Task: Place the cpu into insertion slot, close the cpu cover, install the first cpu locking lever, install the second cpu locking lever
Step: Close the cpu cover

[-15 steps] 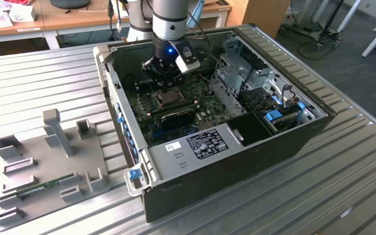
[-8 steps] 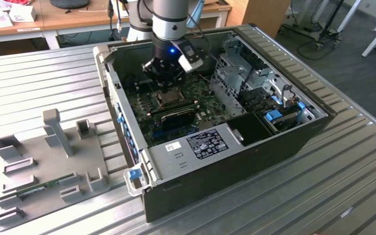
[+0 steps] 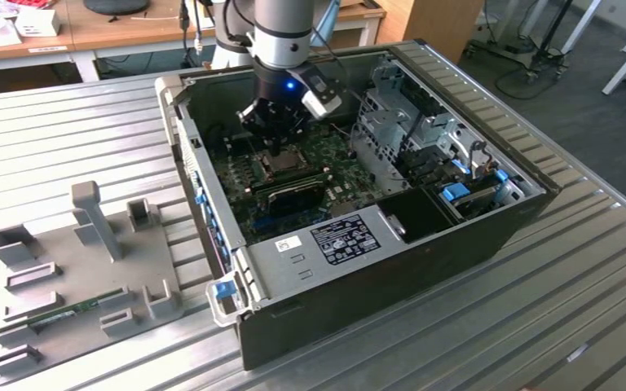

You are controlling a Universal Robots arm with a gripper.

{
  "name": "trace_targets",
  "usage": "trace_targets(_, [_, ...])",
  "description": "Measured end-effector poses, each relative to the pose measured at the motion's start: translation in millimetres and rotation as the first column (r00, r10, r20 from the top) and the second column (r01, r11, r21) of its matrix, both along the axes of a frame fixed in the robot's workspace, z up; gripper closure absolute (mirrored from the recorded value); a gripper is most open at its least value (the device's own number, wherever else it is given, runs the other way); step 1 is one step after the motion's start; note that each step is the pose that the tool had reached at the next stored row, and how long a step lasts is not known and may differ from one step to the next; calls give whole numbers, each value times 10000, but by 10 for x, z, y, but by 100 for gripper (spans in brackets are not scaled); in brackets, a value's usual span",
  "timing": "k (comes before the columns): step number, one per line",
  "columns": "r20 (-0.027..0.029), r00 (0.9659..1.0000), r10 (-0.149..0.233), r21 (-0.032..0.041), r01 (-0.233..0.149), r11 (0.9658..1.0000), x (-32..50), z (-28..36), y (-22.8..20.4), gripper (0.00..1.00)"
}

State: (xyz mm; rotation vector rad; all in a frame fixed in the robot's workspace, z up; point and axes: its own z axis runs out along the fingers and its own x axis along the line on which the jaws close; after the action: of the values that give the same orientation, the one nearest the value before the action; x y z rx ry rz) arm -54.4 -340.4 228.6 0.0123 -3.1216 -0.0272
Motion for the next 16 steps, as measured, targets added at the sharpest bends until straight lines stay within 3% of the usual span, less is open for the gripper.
trace_targets(5, [37,9998,171,-2,-171,9999,-4,-4,0,89])
trace_targets(9, [257,9995,170,-3,-170,9999,-13,-9,0,89])
trace_targets(10, [275,9995,170,-3,-170,9999,-13,-9,0,89])
trace_targets(16, [274,9996,110,-6,-109,9999,-35,-28,1,89])
